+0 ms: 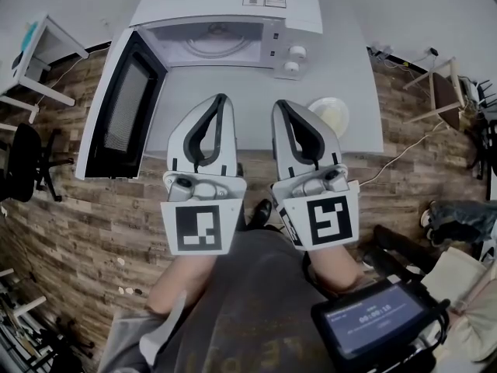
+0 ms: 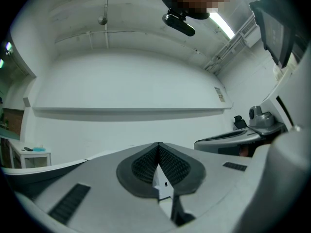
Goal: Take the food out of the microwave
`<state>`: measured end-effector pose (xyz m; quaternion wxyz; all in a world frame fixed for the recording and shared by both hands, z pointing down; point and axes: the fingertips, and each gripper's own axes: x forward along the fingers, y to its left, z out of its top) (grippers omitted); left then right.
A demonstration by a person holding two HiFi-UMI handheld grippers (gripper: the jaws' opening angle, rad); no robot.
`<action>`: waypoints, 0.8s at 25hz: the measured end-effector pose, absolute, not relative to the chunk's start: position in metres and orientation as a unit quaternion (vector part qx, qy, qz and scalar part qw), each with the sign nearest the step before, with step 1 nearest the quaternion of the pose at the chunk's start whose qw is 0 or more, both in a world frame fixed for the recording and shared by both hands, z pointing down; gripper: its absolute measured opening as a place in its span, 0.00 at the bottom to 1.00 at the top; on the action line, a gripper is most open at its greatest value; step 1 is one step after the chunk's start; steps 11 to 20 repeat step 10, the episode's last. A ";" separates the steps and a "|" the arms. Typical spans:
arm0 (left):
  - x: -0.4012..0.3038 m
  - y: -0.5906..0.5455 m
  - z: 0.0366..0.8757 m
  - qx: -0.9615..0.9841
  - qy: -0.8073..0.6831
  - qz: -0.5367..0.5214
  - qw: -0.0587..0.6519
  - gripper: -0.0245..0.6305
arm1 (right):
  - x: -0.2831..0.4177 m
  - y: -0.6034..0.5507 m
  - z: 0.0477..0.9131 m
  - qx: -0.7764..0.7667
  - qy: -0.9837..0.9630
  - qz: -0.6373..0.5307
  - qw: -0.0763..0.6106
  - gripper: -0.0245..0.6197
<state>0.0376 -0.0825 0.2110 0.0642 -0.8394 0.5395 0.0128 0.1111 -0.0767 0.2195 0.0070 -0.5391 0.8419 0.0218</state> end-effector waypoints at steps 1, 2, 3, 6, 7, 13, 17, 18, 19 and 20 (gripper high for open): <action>0.038 -0.083 0.211 -0.840 0.539 0.012 0.064 0.05 | 0.111 -0.077 0.220 -0.539 0.842 0.021 0.007 0.05; 0.038 -0.084 0.212 -0.840 0.538 0.011 0.064 0.05 | 0.111 -0.078 0.220 -0.540 0.842 0.021 0.006 0.05; 0.038 -0.085 0.212 -0.840 0.538 0.010 0.064 0.05 | 0.111 -0.079 0.221 -0.540 0.842 0.021 0.006 0.05; 0.038 -0.086 0.214 -0.840 0.539 0.009 0.061 0.05 | 0.110 -0.080 0.222 -0.539 0.842 0.020 0.005 0.05; 0.037 -0.086 0.215 -0.840 0.539 0.008 0.061 0.05 | 0.110 -0.081 0.223 -0.539 0.842 0.020 0.005 0.05; 0.037 -0.087 0.215 -0.840 0.539 0.006 0.061 0.05 | 0.109 -0.081 0.223 -0.538 0.843 0.019 0.004 0.05; 0.037 -0.087 0.215 -0.840 0.539 0.006 0.061 0.05 | 0.109 -0.081 0.223 -0.538 0.843 0.019 0.004 0.05; 0.037 -0.087 0.215 -0.840 0.539 0.006 0.061 0.05 | 0.109 -0.081 0.223 -0.538 0.843 0.019 0.004 0.05; 0.037 -0.087 0.215 -0.840 0.539 0.006 0.061 0.05 | 0.109 -0.081 0.223 -0.538 0.843 0.019 0.004 0.05; 0.037 -0.087 0.215 -0.840 0.539 0.006 0.061 0.05 | 0.109 -0.081 0.223 -0.538 0.843 0.019 0.004 0.05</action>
